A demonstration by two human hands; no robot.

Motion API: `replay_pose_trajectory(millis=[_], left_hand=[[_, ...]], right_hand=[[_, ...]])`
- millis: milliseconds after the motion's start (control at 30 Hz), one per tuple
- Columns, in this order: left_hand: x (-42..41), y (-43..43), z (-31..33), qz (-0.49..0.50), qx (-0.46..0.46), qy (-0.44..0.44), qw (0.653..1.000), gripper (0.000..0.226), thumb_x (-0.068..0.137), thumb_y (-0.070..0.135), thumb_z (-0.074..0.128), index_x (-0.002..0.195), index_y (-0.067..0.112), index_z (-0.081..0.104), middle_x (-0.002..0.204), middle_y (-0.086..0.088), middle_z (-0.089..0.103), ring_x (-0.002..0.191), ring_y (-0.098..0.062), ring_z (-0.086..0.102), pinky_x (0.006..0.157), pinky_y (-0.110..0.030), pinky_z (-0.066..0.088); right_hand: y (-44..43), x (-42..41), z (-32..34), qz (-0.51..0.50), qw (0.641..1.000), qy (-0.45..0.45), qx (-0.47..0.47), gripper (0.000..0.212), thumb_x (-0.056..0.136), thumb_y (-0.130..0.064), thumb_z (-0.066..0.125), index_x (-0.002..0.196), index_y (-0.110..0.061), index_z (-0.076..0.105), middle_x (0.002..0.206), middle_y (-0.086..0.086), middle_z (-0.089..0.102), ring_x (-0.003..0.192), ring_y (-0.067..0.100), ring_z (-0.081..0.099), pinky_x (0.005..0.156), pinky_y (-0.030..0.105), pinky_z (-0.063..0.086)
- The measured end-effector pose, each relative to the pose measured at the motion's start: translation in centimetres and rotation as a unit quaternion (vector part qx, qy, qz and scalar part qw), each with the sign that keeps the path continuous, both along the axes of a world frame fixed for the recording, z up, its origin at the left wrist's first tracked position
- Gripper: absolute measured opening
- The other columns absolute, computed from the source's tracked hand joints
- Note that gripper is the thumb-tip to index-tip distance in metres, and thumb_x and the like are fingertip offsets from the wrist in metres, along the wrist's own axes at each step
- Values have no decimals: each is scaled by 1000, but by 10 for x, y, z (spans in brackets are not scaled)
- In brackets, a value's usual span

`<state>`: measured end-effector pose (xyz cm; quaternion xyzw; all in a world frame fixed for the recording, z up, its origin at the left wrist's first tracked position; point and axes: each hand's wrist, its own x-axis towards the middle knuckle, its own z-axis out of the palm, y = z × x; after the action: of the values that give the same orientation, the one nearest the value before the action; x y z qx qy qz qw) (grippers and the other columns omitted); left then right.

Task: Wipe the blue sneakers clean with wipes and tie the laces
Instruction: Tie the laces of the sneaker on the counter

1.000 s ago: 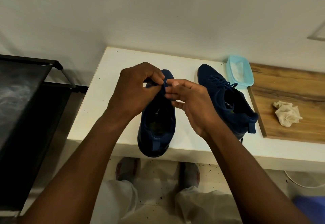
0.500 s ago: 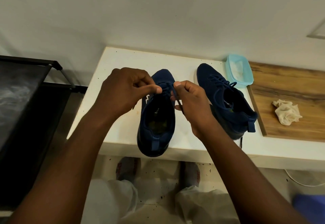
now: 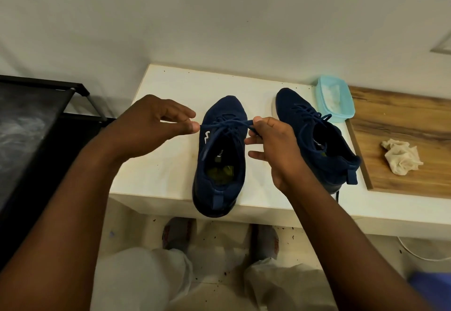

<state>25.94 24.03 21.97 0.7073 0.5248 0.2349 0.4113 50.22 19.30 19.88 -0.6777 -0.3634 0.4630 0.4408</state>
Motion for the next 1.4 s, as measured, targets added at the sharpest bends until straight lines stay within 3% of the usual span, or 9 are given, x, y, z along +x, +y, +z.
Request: replay_pose_trajectory(millis=[233, 433, 567, 800, 933, 1033, 1100, 1200, 1400], left_hand=[[-8, 0, -2, -1, -71, -19, 997, 9, 82, 37, 78, 83, 29, 83, 109, 22, 70, 100, 2, 64, 77, -25, 44], [-11, -2, -1, -1, -100, -1, 995, 33, 66, 50, 78, 83, 22, 80, 109, 17, 67, 103, -8, 62, 73, -29, 44], [-11, -3, -3, -10, -122, 5, 993, 16, 75, 37, 82, 79, 21, 82, 105, 12, 65, 100, -13, 63, 72, -28, 43], [-6, -8, -3, 26, -120, -42, 992, 13, 76, 33, 85, 86, 24, 82, 101, 9, 73, 94, -11, 70, 84, -36, 57], [8, -28, -11, -25, -201, -65, 977, 78, 61, 46, 91, 131, 48, 56, 135, 17, 59, 114, -6, 64, 87, -33, 59], [32, -38, -29, -11, -95, 14, 995, 99, 65, 50, 91, 147, 41, 38, 148, 12, 48, 117, -9, 57, 87, -25, 50], [44, -38, -37, 30, -9, 47, 998, 90, 72, 42, 90, 148, 33, 41, 146, 6, 53, 117, -13, 61, 90, -28, 51], [47, -37, -44, 65, 16, 32, 997, 69, 80, 24, 85, 140, 30, 52, 131, 4, 64, 114, -14, 64, 92, -30, 55], [40, -34, -41, 138, 2, -66, 988, 43, 88, 4, 74, 123, 26, 61, 105, 15, 63, 85, 6, 62, 60, -9, 52]], right_hand=[[1, 0, 2, -36, 999, -2, 8, 27, 102, -27, 48, 91, -13, 68, 78, -2, 66, 87, 20, 70, 80, 42, 59], [3, -1, 2, -55, 998, 10, 5, 25, 101, -23, 48, 86, -14, 66, 82, 2, 65, 82, 18, 67, 84, 46, 58], [5, -2, 2, -74, 997, 29, -1, 24, 99, -19, 49, 81, -13, 64, 78, 1, 63, 79, 14, 65, 84, 46, 58], [-1, -5, 3, -54, 997, 50, -1, 24, 104, -33, 48, 104, -18, 67, 97, -4, 69, 92, 14, 69, 78, 38, 62], [-11, 4, 4, 60, 998, -35, 3, 59, 85, -58, 67, 135, -33, 48, 127, -9, 59, 106, 12, 64, 82, 40, 60], [-21, 0, -2, 157, 969, -192, -20, 96, 69, -58, 83, 146, -40, 29, 138, -9, 49, 112, 17, 61, 90, 42, 57], [-22, -8, -7, 169, 947, -273, -19, 99, 73, -47, 84, 150, -37, 24, 146, -3, 49, 118, 23, 61, 96, 45, 54], [-22, -11, -12, 157, 927, -338, 35, 71, 85, -29, 72, 148, -29, 38, 136, -2, 62, 111, 21, 66, 89, 39, 57], [-16, -3, -19, 109, 952, -280, 51, 69, 89, -18, 62, 152, -28, 35, 135, 3, 63, 106, 23, 69, 80, 50, 61]])
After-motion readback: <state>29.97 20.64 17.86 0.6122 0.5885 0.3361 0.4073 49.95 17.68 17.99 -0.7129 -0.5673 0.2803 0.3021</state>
